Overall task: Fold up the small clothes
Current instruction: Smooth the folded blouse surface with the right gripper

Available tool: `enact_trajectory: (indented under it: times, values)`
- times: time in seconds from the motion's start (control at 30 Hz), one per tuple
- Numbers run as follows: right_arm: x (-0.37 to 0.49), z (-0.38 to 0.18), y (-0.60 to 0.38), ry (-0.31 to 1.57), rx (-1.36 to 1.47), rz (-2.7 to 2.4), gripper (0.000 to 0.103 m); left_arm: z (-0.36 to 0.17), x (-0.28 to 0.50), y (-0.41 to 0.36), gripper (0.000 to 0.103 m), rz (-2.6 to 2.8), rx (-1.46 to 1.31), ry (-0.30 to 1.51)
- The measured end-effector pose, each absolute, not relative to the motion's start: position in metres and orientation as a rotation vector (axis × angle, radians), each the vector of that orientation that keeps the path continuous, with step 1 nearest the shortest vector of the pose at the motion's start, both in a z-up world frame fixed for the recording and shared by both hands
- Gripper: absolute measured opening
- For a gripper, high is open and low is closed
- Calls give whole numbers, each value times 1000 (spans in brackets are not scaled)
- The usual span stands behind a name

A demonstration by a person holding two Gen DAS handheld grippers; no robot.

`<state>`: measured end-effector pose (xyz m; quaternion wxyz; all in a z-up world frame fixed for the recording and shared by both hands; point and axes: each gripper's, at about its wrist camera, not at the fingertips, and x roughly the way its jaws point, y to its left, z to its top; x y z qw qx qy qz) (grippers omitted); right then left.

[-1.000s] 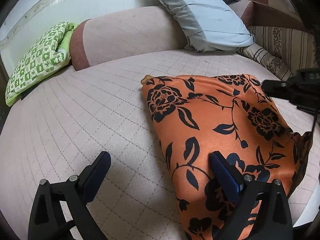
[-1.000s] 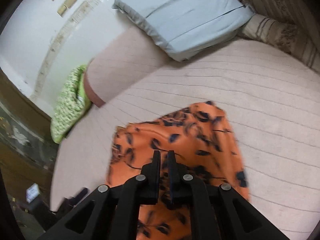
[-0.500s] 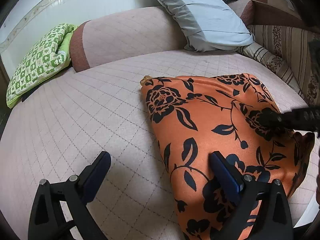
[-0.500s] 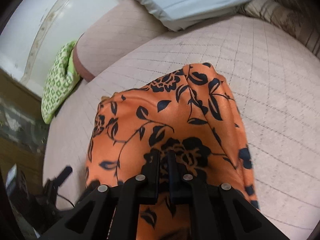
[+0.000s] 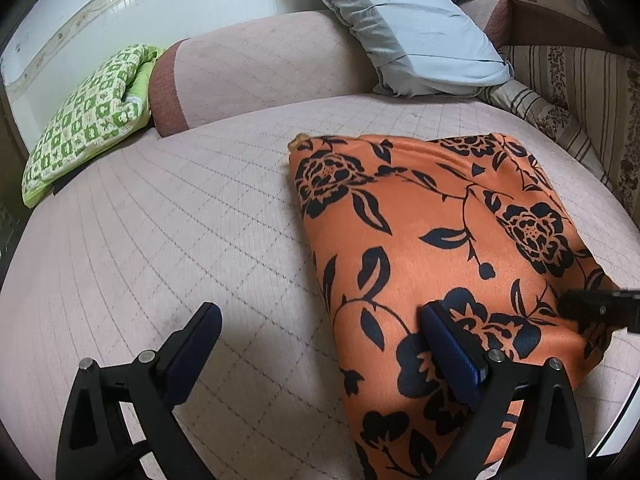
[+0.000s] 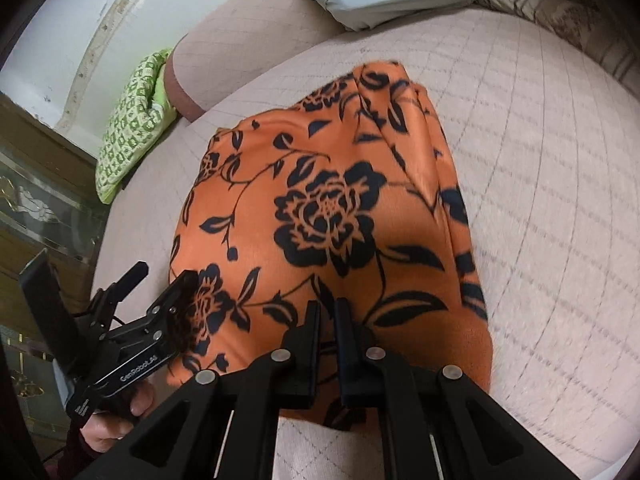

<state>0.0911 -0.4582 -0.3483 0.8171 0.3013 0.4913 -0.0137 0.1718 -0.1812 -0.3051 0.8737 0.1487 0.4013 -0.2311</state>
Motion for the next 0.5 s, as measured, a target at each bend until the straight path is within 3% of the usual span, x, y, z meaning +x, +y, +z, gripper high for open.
enact_trajectory:
  times: [0.5]
  values:
    - [71, -331, -459, 960, 621, 4, 9, -300, 159, -179, 99, -478, 334, 782]
